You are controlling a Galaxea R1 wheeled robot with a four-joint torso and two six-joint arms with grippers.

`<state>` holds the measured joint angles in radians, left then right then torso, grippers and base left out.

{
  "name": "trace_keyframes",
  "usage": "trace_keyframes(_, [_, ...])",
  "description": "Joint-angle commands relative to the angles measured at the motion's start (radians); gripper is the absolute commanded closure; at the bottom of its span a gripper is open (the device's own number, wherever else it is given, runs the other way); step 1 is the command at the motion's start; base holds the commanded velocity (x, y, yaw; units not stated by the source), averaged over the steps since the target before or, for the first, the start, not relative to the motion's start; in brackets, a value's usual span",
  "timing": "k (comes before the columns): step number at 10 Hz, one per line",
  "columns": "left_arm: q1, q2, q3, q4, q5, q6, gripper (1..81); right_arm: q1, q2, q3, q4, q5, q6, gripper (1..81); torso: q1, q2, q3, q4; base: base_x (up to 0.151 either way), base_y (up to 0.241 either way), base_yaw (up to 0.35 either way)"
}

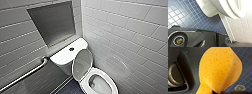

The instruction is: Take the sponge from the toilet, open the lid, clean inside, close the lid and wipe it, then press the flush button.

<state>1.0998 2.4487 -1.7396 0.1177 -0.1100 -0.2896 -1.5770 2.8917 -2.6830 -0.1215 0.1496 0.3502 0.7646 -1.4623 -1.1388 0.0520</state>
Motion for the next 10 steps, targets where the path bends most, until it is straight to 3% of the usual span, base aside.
trace_keyframes(1, [-0.111, -0.048, 0.038, 0.000, 0.052, -0.058, 1.0, 0.007, -0.027, 0.023, 0.135, -0.108, -0.132, 81.1, 0.000, 0.000, 0.000, 0.000, 0.000, 0.000, 0.000])
trace_keyframes(4, [-0.217, -0.049, 0.037, 0.000, 0.081, -0.143, 1.0, 0.044, -0.088, 0.141, 0.437, -0.140, -0.449, 81.1, 0.000, 0.000, 0.000, 0.000, 0.000, 0.000, 0.000])
trace_keyframes(5, [-0.252, -0.055, 0.038, 0.000, 0.079, -0.186, 1.0, 0.038, -0.131, 0.225, 0.488, -0.136, -0.490, 81.1, 0.000, 0.000, 0.000, 0.000, 0.000, 0.000, 0.000])
trace_keyframes(7, [-0.324, -0.060, 0.028, 0.000, 0.072, -0.302, 1.0, 0.045, -0.211, 0.394, 0.488, -0.130, -0.496, 81.1, 0.000, 0.001, 0.000, 0.000, 0.000, 0.000, 0.000])
trace_keyframes(10, [-0.399, -0.043, 0.003, 0.002, 0.067, -0.421, 1.0, 0.068, -0.250, 0.454, 0.487, -0.123, -0.496, 81.1, 0.000, 0.001, 0.000, 0.000, 0.000, 0.000, 0.000])
